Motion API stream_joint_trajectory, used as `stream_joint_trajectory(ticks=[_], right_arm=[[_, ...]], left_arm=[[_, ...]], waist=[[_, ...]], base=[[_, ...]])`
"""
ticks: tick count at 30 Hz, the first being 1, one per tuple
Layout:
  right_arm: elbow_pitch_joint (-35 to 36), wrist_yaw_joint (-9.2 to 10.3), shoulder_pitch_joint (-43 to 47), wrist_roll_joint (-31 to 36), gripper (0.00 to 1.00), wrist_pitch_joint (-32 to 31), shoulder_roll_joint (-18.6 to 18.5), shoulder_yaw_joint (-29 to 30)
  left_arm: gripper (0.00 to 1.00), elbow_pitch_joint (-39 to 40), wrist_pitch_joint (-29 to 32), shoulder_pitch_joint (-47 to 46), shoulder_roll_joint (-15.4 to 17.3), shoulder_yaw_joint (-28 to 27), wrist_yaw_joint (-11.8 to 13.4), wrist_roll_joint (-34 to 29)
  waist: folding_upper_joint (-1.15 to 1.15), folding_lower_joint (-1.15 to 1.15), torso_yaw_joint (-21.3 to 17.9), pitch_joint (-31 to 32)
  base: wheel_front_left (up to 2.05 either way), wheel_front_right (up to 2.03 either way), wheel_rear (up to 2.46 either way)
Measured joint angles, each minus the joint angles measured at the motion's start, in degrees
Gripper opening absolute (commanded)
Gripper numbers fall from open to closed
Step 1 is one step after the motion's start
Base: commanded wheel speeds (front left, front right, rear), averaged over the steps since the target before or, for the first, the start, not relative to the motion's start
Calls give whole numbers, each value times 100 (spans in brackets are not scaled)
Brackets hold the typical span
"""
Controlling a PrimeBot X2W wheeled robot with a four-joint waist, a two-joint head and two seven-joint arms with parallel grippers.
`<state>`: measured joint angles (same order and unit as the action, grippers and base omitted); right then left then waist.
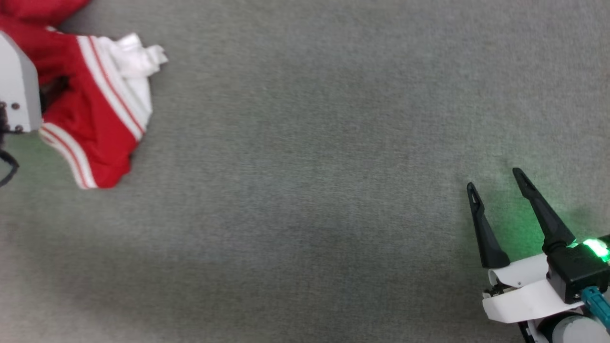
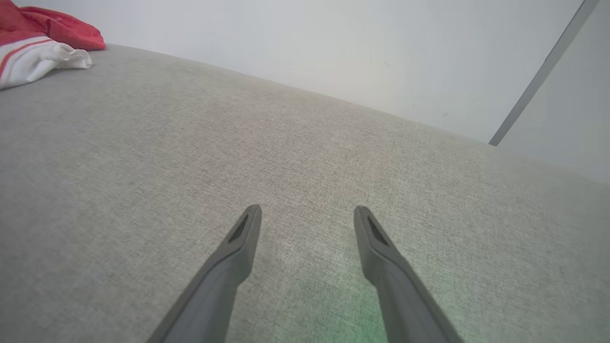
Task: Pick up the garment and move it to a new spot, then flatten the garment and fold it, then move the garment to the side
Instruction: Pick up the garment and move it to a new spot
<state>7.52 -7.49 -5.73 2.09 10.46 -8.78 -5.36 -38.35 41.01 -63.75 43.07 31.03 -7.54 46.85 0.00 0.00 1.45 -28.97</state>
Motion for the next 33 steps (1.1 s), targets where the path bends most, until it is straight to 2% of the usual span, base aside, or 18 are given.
stream_joint_trajectory(ticks=[7,11,12,13,14,18,26,33], right_arm=[[159,0,-56,-2,100,-101,10,33],[203,0,-73,-7,100,-149,31,35],[211,0,-83,-5,100,-164,46,32],[212,0,-99,-5,100,-169,57,32],[209,0,-109,-5,100,-169,62,37],[159,0,-110,-8,100,-156,78,62],[-148,0,-116,-43,100,-8,199,63],[-460,0,-96,-103,100,97,290,33]], left_arm=[[100,-563,719,-225,-3,146,11,342],[100,-821,979,-422,-87,118,153,413],[83,-882,985,-453,-107,97,198,425],[15,-936,993,-479,-135,74,226,470],[0,-976,968,-510,-153,60,270,470],[0,-1078,586,-544,-224,42,350,415],[0,-1045,-390,-570,-383,107,192,214],[0,-912,-665,-794,-445,319,100,-9]], waist=[[0,0,-255,-337],[0,0,-337,-450],[0,0,-351,-465],[0,0,-363,-474],[0,0,-368,-470],[0,0,-354,-383],[0,0,-263,8],[0,0,-112,558]], base=[[0,0,0],[0,0,0],[0,0,0],[0,0,0],[0,0,0],[0,0,0],[0,0,0],[0,0,0]])
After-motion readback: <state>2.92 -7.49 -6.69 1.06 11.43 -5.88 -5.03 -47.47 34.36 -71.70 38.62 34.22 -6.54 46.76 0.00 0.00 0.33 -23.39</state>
